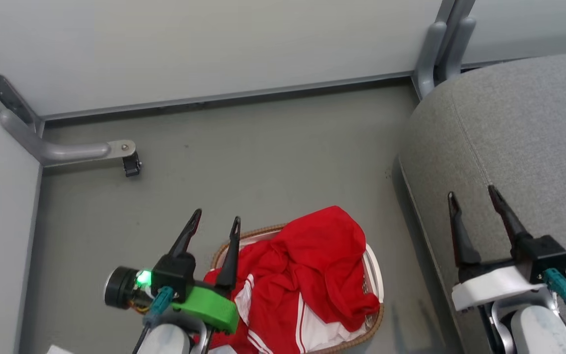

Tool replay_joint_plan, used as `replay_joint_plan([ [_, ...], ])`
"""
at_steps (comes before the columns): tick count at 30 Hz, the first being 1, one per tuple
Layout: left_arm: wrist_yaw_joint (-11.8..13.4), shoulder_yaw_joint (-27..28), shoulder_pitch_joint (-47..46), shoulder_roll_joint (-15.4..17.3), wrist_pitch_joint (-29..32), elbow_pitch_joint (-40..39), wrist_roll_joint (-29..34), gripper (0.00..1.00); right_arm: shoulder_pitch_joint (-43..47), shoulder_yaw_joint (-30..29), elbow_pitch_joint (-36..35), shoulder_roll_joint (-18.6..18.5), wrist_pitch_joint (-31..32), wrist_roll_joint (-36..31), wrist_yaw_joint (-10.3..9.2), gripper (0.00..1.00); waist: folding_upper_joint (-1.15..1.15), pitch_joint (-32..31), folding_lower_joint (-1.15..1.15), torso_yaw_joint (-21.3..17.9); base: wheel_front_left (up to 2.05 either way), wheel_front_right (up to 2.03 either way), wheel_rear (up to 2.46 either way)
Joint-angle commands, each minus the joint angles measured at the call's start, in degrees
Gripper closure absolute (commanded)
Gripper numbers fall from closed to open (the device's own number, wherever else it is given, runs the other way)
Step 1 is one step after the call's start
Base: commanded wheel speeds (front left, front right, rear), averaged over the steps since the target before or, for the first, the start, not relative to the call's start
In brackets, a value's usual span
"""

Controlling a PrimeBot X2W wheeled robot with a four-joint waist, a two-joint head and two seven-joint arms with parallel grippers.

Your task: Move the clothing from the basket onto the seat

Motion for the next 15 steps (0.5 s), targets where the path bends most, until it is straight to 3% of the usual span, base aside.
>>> replay_joint_plan([
  [1,-0.50,-0.79,-2.87,0.28,-0.04,0.44,0.69,0.00,-1.86,-0.64,-0.69,-0.30,-0.28,-0.35,-0.02,0.00,0.12,5.76,0.00,-1.40,0.00,0.00,0.00],
  [10,-2.55,-6.68,-20.01,0.87,-0.02,9.77,6.44,0.00,-13.80,-6.15,-5.06,-0.24,-0.27,0.59,-0.03,0.00,0.12,21.70,0.00,-6.47,0.00,0.00,0.00],
  [15,-3.35,-11.55,-27.84,1.14,-0.02,17.76,6.05,0.00,-19.16,-7.89,-7.44,-0.22,-0.27,0.96,-0.03,0.00,0.12,28.16,0.00,-9.51,0.00,0.00,0.00],
])
